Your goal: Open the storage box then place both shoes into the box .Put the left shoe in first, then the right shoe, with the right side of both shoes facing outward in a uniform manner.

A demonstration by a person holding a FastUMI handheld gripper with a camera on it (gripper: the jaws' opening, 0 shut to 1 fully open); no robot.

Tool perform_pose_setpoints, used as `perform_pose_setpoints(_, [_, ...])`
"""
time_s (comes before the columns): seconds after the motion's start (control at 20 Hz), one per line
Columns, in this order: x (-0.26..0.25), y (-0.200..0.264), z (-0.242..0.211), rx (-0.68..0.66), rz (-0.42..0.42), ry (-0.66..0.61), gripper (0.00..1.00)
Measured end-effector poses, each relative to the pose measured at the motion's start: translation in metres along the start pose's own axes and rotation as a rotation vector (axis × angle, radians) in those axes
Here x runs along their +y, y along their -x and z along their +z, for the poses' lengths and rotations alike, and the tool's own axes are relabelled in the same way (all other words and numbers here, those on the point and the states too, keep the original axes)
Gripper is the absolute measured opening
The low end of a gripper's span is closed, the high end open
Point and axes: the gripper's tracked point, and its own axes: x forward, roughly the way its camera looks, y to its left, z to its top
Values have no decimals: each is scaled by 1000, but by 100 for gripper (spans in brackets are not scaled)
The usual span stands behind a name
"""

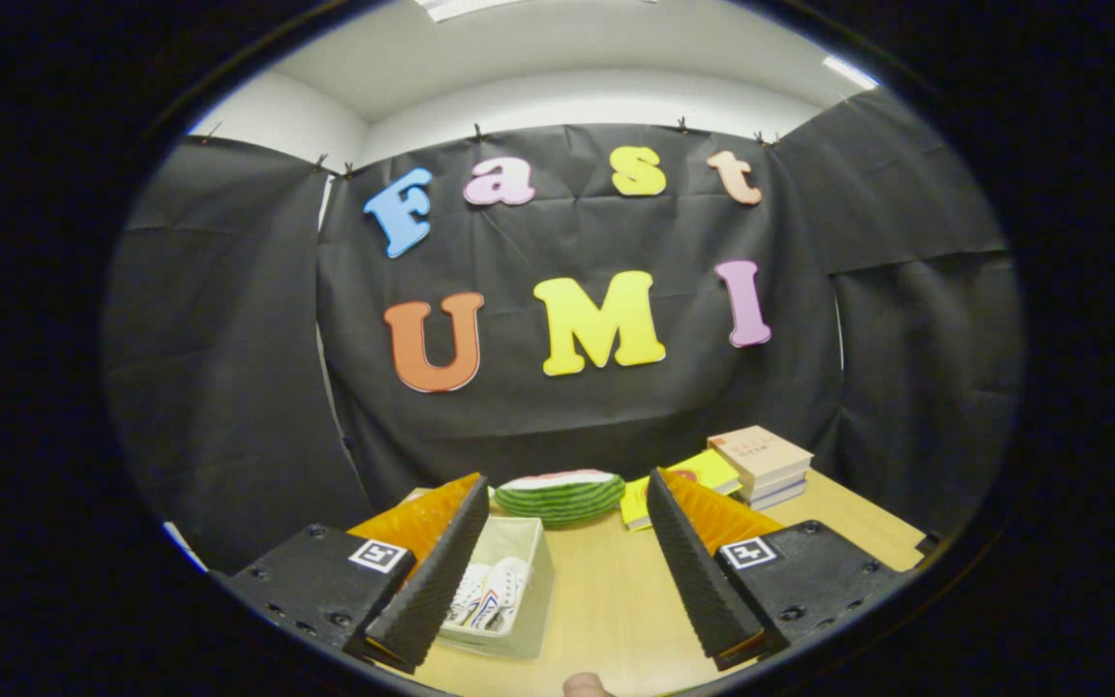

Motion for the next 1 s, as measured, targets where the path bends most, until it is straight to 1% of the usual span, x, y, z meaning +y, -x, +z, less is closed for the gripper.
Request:
perform_pose_setpoints(0.2, [-21,33,15,-60,-32,46,100])
perform_pose_setpoints(0.3, [-32,46,25,-100,-44,43,100])
perform_pose_setpoints(0.5, [-53,64,38,-121,-56,21,100])
perform_pose_setpoints(0.65, [-61,69,45,-128,-67,22,100])
perform_pose_setpoints(0.8, [-55,68,47,-115,-45,18,100])
perform_pose_setpoints(1.0, [-60,67,52,-107,-63,36,100])
